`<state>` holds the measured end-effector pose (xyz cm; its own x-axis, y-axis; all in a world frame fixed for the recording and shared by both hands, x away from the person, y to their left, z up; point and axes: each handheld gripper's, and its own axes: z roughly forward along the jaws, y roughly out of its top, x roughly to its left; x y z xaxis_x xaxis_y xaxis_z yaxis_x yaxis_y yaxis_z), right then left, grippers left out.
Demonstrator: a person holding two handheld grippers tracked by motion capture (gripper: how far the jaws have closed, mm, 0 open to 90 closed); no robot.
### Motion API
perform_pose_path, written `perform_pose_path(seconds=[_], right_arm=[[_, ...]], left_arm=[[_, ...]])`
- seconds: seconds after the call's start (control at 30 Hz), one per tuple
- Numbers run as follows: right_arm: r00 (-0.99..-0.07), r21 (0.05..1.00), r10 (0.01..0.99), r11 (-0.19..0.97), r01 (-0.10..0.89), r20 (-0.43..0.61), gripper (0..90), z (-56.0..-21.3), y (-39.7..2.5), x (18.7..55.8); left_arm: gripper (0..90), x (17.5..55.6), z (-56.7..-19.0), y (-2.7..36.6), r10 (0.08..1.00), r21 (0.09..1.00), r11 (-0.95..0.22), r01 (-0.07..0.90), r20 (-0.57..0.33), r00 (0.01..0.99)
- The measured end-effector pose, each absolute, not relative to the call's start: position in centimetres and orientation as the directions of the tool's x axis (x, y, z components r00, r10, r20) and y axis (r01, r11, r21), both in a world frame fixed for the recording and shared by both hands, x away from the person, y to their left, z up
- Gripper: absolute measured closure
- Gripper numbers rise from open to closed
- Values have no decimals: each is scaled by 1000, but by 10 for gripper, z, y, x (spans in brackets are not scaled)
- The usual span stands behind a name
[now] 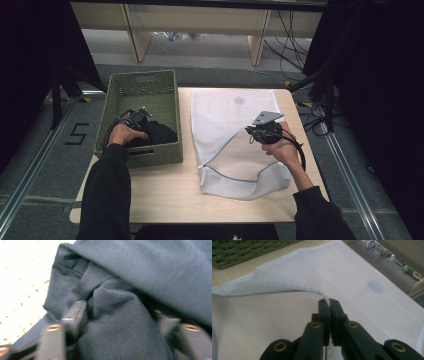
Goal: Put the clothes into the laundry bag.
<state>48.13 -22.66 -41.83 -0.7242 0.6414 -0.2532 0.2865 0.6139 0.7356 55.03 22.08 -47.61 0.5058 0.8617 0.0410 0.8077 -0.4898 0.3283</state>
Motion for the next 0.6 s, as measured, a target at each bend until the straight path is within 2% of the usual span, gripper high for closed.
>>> perform_pose_path(seconds=[0.03, 0.07, 0.1, 0.13, 0.23, 0.3, 0.37, 0.43, 0.47, 0.53, 0.57, 0.6], right_arm=[[-723, 736, 643, 613, 287, -254, 897, -418, -227, 481], [-727, 734, 633, 622, 273, -266, 897, -418, -227, 482], [-728, 732, 634, 622, 277, -263, 897, -418, -227, 482], [-727, 735, 634, 620, 275, -263, 897, -418, -228, 482], [-729, 729, 632, 625, 279, -263, 897, -419, -228, 483], [-725, 732, 637, 620, 281, -261, 897, -420, -229, 483], [-727, 733, 635, 620, 280, -260, 897, -420, -229, 484], [-726, 731, 637, 621, 283, -260, 897, -421, -230, 484], [-722, 729, 643, 619, 293, -255, 896, -421, -230, 483], [-722, 729, 643, 618, 295, -254, 897, -421, -230, 483], [-726, 730, 641, 616, 295, -248, 896, -421, -228, 483], [-728, 724, 637, 624, 295, -253, 896, -421, -228, 483]], left_arm=[[456, 553, -474, 222, 852, 329, -510, 795, 65, 520], [511, 553, -472, 222, 875, 341, -470, 814, 56, 482], [571, 556, -471, 225, 874, 366, -471, 802, 73, 480], [602, 557, -469, 225, 895, 401, -437, 805, 109, 432], [613, 560, -472, 225, 920, 443, -386, 809, 117, 374], [560, 561, -470, 225, 919, 437, -386, 812, 105, 380], [458, 559, -467, 228, 933, 459, -327, 826, 18, 359], [351, 557, -465, 233, 924, 447, -332, 831, -22, 381], [326, 556, -461, 237, 906, 419, -379, 825, -16, 424], [295, 554, -460, 239, 904, 411, -387, 825, -8, 428], [233, 553, -461, 241, 897, 413, -404, 816, 3, 442], [227, 553, -462, 241, 894, 413, -412, 812, 12, 448]])
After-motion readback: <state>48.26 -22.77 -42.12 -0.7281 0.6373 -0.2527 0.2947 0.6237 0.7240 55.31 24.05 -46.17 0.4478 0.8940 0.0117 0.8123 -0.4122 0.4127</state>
